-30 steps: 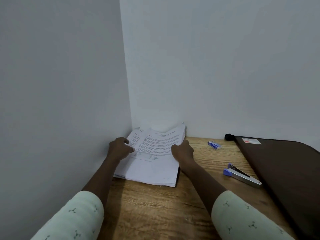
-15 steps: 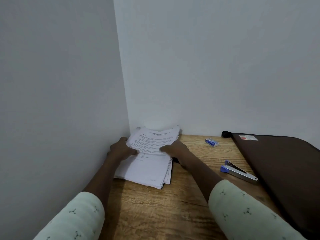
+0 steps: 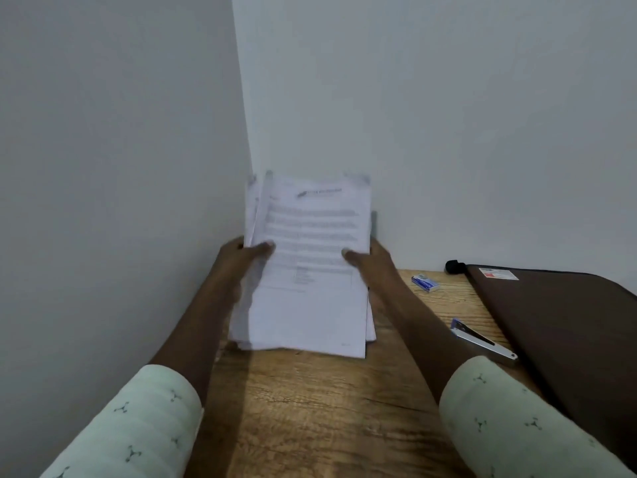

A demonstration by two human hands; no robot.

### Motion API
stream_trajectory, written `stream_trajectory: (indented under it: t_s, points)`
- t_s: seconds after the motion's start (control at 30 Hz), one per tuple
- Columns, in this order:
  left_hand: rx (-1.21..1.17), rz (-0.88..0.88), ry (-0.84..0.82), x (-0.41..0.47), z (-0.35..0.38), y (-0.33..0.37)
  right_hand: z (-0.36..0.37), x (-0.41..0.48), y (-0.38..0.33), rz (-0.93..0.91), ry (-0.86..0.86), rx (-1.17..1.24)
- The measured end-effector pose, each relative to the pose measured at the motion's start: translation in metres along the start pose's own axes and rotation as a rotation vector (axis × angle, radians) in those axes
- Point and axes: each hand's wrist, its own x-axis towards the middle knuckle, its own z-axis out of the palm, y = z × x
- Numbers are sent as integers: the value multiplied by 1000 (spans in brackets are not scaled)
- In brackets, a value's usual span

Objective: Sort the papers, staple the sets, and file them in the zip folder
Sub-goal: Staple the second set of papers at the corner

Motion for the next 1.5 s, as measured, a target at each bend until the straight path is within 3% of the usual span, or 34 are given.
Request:
stream_trajectory:
  t_s: [0.13, 0.27, 0.47, 0.67, 0.8, 0.87, 0.97, 1.1, 1.17, 1.3, 1.4, 1.5]
  points:
    - [-119, 290, -64, -7, 32, 62, -5, 4, -50, -266, 4, 7]
    - [-53, 411, -1, -9, 53, 70, -4, -2, -59, -314, 30, -35]
    - [61, 305, 58, -10, 46, 34, -15, -5, -31, -277, -4, -41]
    - [127, 145, 81, -4, 39, -3, -14, -15, 0, -140, -53, -420]
    - [252, 113, 241, 10, 21, 8, -2, -23, 5, -176, 19, -437]
    - [463, 33, 314, 14, 7, 7, 13, -25, 15, -112, 31, -452]
    - [873, -90, 290, 5, -2, -4, 32, -24, 41, 33, -2, -562]
    - [1195, 10, 257, -9, -6, -33, 43, -21, 62, 157, -18, -644]
    - [1268, 54, 237, -11, -11, -46, 38, -22, 57, 119, -47, -778]
    - [1344, 154, 283, -13, -7, -53, -27, -20, 19, 88, -6, -1324]
    - [1354, 306, 307, -7, 14, -44, -90, -13, -12, 347, -95, -1560]
    - [1235, 354, 230, -6, 52, -37, -120, -8, -21, 570, -226, -1561]
